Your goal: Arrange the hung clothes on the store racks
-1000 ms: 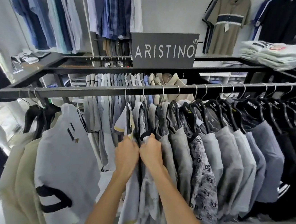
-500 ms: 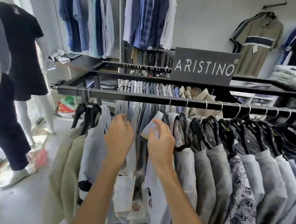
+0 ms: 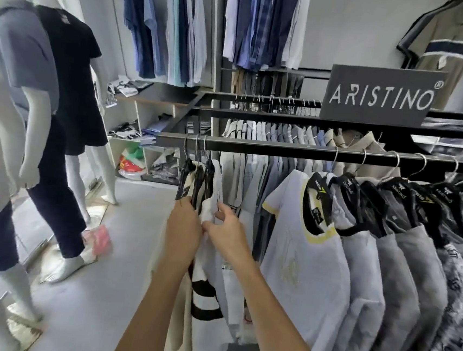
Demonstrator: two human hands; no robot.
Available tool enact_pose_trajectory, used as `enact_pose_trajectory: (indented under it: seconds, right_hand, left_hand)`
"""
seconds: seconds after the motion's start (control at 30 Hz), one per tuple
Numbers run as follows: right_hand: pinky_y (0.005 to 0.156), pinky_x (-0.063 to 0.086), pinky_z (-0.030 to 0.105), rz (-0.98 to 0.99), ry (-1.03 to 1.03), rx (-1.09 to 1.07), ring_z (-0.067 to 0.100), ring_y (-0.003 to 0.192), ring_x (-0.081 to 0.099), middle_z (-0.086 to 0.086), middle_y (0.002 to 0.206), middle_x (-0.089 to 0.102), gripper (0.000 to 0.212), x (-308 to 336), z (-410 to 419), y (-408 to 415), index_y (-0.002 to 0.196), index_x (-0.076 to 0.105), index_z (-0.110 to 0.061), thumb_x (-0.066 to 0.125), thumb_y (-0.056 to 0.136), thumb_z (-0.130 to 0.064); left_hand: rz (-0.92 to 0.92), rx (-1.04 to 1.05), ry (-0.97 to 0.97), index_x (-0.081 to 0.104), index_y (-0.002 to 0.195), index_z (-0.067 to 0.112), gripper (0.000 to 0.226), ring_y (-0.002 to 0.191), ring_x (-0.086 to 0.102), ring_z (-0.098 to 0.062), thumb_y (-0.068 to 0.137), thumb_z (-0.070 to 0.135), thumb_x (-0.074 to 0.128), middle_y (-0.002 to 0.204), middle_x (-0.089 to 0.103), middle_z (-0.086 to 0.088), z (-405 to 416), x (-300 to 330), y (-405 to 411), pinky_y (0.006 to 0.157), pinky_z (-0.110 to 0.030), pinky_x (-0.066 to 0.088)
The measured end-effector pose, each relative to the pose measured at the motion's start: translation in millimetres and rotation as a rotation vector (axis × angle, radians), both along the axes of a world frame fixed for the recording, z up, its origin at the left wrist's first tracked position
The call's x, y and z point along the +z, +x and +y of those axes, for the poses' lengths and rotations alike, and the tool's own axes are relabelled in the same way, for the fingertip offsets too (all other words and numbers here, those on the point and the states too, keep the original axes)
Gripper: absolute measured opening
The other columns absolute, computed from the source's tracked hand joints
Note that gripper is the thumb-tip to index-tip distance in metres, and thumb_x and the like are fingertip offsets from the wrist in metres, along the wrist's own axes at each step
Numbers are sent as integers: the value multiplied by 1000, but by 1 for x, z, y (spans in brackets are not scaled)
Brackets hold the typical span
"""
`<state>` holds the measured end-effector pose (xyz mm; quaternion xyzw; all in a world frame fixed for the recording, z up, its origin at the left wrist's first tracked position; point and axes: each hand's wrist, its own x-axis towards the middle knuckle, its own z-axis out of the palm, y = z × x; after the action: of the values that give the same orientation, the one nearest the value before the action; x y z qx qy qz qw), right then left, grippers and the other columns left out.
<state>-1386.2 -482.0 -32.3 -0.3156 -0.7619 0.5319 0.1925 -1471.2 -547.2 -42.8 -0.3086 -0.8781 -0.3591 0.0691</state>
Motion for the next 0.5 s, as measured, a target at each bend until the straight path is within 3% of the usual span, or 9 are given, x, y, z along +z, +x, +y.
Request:
enact_pose_trajectory:
  seconds: [0.17,0.3,0.4,0.5]
  right_hand:
    - [110,42,36,37,-139,47,15,130,50,-7,137,54,61,2,6,-7,148,45,-20,63,89,-13]
    - [109,44,37,104,-213,1,11,122,55,-9,130,59,50,-1,11,-6,137,56,-24,59,87,-18]
    - [107,44,34,88,-201,28,12,123,53,-7,135,56,54,-3,20,-3,137,52,-24,63,85,-20]
    - [105,45,34,10,-172,115,13,119,53,-7,137,50,66,-4,31,0,139,44,-26,70,79,-19]
  left_hand:
    - [3,-48,-129,54,114,-2,29,104,59,-39,86,7,57,110,61,-20,-1,7,-3,84,-43,46]
    - [-106,-105,16,62,109,2,33,99,62,-37,77,10,65,102,66,-17,1,10,0,82,-42,51]
    - [-271,-89,121,56,119,5,46,109,59,-31,76,17,68,117,63,-12,4,5,6,89,-35,47]
    - [-290,-51,162,52,119,0,47,115,54,-34,78,15,68,126,55,-18,6,-2,10,93,-35,43]
